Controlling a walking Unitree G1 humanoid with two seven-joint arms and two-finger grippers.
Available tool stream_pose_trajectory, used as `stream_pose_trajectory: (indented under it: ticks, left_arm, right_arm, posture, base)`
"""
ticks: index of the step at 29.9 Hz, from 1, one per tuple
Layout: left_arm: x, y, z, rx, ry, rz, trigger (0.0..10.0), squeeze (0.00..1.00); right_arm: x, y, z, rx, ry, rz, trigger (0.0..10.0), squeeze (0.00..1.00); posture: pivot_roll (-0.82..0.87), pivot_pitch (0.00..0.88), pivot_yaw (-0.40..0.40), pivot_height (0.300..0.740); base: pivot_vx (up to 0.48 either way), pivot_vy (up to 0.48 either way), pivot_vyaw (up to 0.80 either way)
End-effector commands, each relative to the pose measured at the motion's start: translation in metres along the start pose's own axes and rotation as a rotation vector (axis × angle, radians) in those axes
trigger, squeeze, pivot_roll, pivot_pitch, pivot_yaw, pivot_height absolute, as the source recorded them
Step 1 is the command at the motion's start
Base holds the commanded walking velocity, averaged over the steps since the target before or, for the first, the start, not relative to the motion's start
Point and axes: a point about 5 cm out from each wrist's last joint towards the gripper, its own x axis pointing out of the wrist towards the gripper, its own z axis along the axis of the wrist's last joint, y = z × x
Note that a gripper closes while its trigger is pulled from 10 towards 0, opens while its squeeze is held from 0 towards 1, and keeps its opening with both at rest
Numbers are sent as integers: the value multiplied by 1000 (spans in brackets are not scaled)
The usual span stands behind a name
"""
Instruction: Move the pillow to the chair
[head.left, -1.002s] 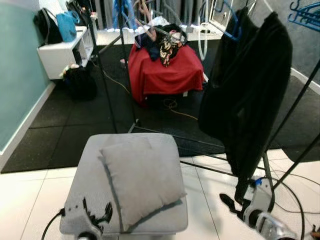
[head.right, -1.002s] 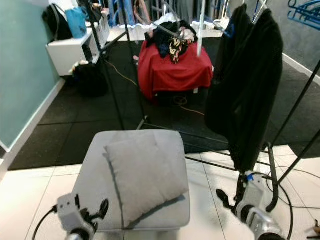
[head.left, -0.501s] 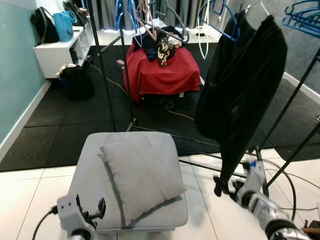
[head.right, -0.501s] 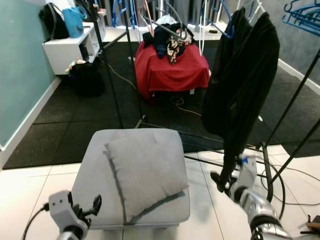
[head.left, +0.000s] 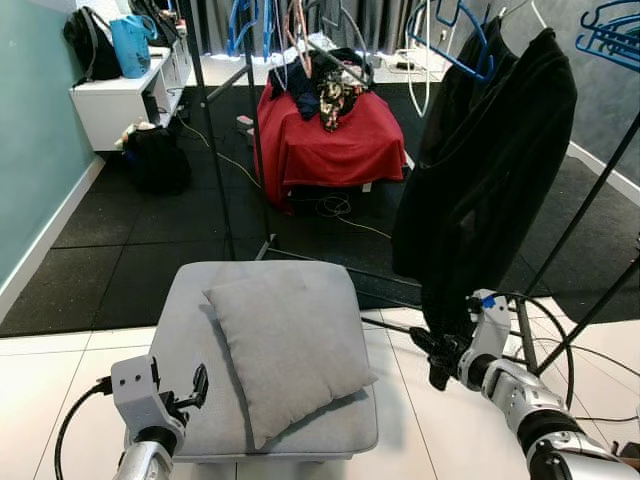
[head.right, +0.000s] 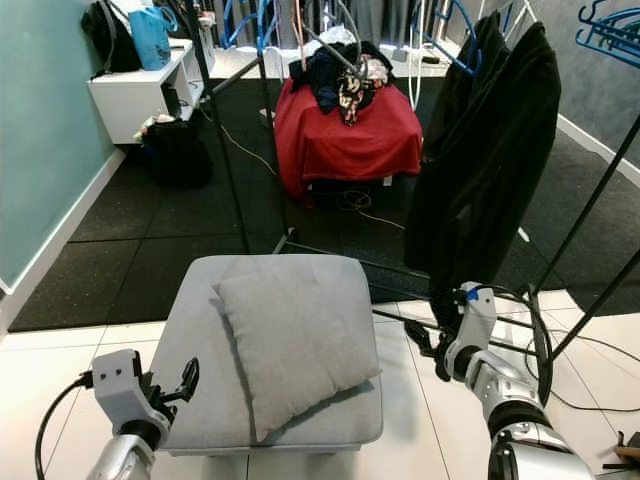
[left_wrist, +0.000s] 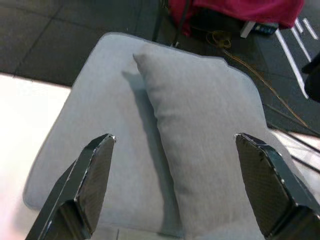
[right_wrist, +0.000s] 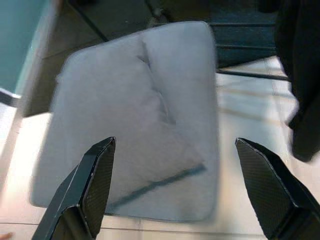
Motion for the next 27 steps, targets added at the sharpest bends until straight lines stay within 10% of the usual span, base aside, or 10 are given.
stream_pose_trajectory:
  ticks: [1, 16, 27]
  left_arm:
    - [15, 4, 35, -2, -101, -14, 10000, 0]
    - [18, 11, 62, -74, -129, -18, 10000, 0]
    - [5, 17, 36, -79, -33, 12, 10000, 0]
  right_arm:
    - [5, 9, 14, 29, -45, 57, 10000, 0]
    - [11, 18, 24, 6, -47, 84, 10000, 0]
    - [13, 22, 30, -10, -48, 93, 10000, 0]
  posture:
    - [-146, 0, -11, 705]
    - [-125, 8, -11, 655]
    - [-122, 13, -17, 625]
  base:
    - [0, 0, 0]
    - [0, 0, 0]
    - [0, 0, 0]
